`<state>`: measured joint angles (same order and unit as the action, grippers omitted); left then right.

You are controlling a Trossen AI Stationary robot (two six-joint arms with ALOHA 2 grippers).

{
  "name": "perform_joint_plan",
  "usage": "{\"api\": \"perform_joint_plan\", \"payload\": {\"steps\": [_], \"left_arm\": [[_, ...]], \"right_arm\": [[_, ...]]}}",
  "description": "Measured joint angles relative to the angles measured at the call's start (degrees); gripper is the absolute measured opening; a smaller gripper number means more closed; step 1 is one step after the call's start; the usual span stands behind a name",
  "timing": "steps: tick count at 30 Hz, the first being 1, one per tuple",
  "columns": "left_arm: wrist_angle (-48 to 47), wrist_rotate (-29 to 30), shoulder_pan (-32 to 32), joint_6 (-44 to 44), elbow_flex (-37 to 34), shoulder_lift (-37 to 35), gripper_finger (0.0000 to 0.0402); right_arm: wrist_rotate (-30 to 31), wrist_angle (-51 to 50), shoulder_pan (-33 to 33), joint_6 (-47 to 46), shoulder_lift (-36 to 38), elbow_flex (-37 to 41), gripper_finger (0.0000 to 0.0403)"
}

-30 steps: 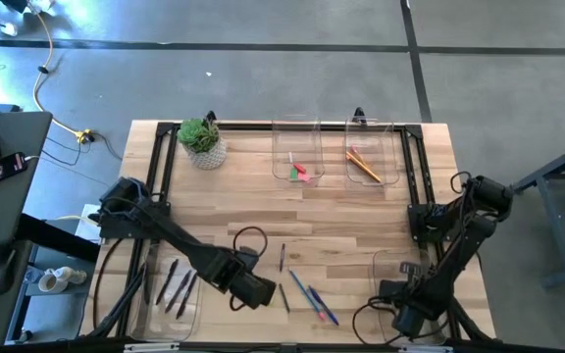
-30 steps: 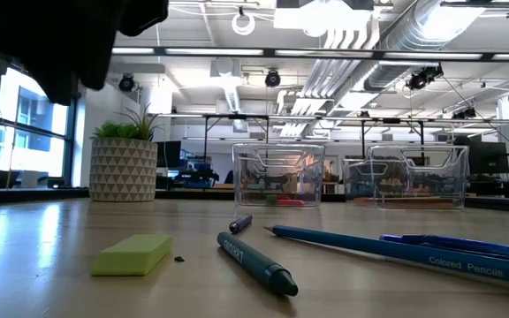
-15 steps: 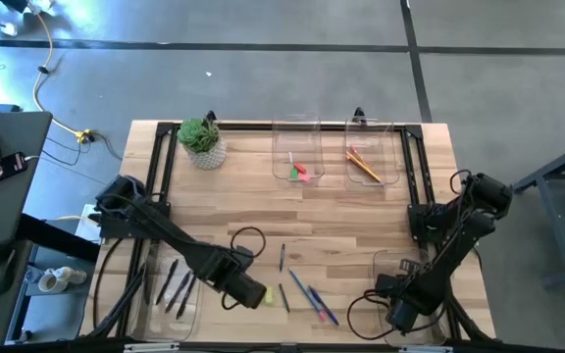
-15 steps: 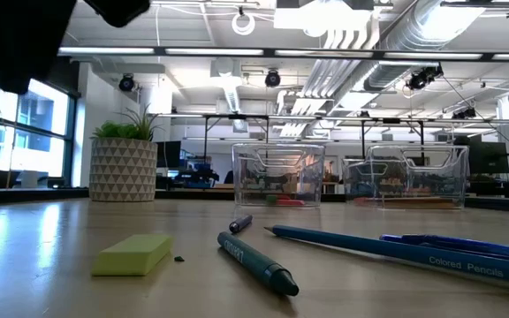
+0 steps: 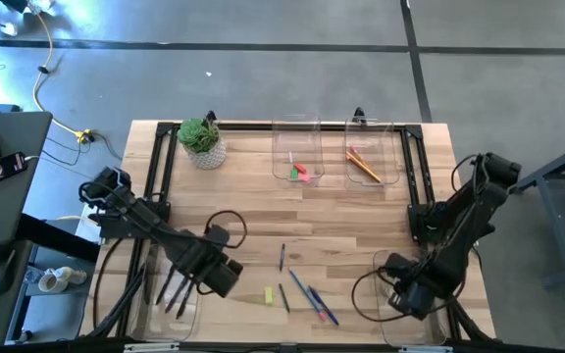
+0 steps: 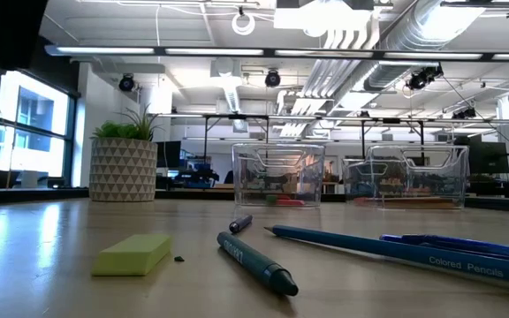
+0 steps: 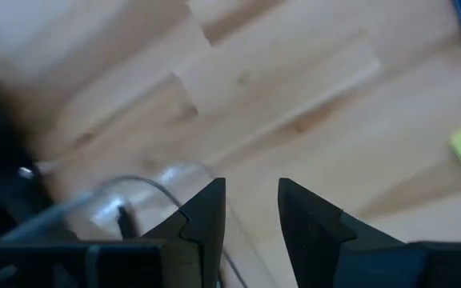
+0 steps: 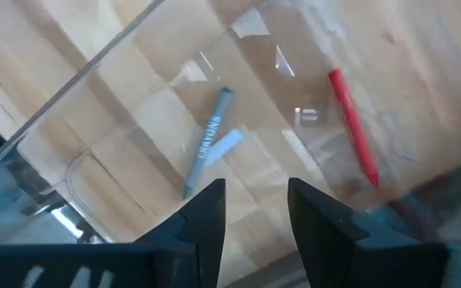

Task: Sort crayons/erasers/pens/pencils in bins
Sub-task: Put the light green eraser into the top right transparent bin

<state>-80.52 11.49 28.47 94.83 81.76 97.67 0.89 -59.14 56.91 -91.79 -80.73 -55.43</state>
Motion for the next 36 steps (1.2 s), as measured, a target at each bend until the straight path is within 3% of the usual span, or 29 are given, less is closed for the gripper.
{"api": "perform_joint_plan", "payload": {"steps": [8, 14, 24, 36], "left_arm": [[-0.94, 8.76, -1.73, 1.00, 0.00, -0.02, 0.0104], [-0.55, 8.92, -5.17, -4.01, 0.00, -0.02, 0.0119], [-0.45, 8.83, -9.11, -3.50, -0.02, 0.00, 0.0200], [7.74, 7.10, -8.70, -6.89, 1.39, 0.11, 0.0200]], "right_arm": [[2.38, -6.53, -1.59, -5.88, 4.12, -0.01, 0.0129], [5.42, -7.34, -3.32, -5.77, 4.33, -0.01, 0.0129], [5.47, -10.74, -6.91, -5.72, 4.33, -0.01, 0.0129], [4.87, -11.56, -13.18, 0.51, 4.33, -0.01, 0.0129]]}}
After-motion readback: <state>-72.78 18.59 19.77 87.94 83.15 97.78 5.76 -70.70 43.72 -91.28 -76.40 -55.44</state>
